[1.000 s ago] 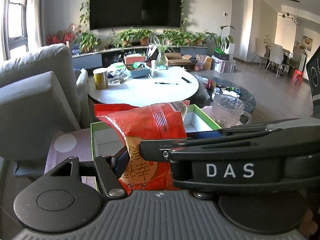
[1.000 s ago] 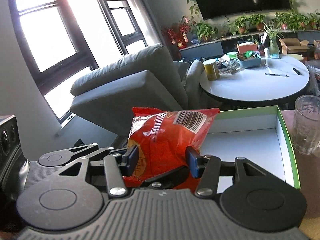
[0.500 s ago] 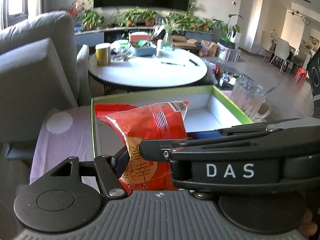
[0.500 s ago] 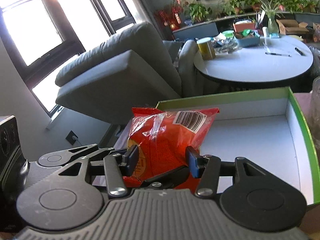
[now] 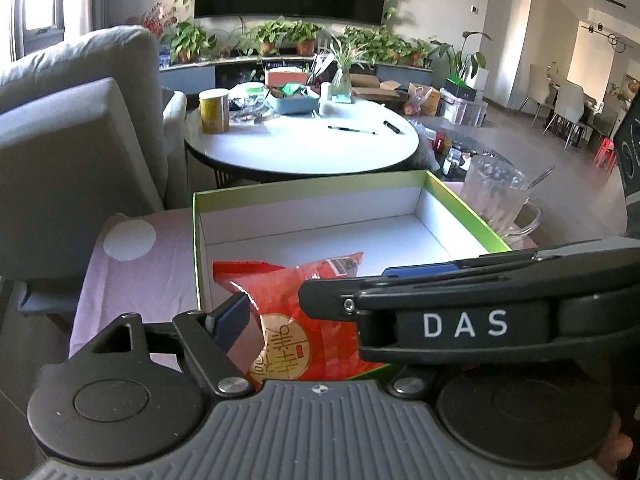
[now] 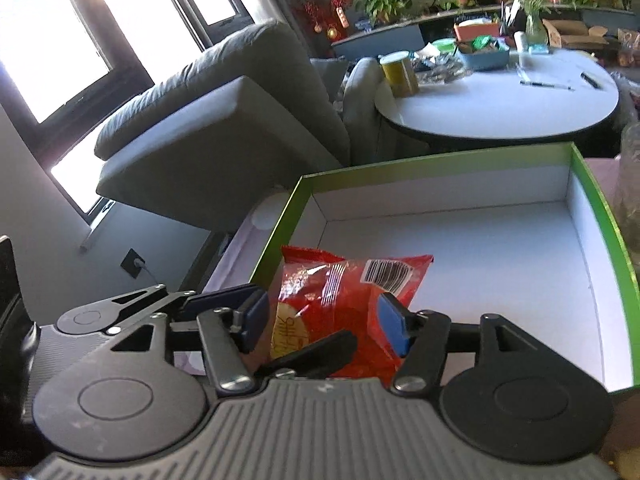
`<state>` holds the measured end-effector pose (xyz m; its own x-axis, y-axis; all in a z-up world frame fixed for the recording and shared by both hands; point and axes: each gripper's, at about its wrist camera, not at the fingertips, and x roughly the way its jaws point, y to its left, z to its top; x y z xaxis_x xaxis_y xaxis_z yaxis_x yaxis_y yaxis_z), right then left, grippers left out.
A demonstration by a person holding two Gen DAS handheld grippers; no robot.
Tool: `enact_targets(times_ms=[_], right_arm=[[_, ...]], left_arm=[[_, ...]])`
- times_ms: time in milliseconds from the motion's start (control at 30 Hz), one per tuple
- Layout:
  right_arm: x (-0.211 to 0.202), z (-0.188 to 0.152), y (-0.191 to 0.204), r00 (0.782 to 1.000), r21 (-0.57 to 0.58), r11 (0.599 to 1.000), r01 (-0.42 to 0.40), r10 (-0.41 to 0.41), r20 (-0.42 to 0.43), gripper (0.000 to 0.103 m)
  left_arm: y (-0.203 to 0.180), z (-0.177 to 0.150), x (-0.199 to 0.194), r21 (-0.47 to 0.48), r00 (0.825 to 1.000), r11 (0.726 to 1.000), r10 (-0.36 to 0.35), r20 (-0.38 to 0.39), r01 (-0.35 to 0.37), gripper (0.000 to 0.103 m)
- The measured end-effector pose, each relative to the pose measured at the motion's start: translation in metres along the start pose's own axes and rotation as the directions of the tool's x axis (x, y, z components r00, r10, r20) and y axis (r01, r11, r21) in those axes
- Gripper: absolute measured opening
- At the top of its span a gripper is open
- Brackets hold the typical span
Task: Organize snacks
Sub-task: 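Carry the red bread bag into the green box and open the right gripper, then move the right gripper to the red biscuit pack and grasp it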
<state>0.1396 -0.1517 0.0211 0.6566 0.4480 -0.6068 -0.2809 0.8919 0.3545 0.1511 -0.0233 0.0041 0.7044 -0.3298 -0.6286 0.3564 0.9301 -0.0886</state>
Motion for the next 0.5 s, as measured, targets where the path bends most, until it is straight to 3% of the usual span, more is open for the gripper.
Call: enact_targets(times_ms=[500], right_arm=[[-0.059,-0.006,0.013,0.992,-0.029,1.000,0.011,-0.007,0.125,0.054]], left_arm=[[-0.025,-0.006,-0.054,0.037,0.998,0.999,0.022,0.063,-0.025,0.084]])
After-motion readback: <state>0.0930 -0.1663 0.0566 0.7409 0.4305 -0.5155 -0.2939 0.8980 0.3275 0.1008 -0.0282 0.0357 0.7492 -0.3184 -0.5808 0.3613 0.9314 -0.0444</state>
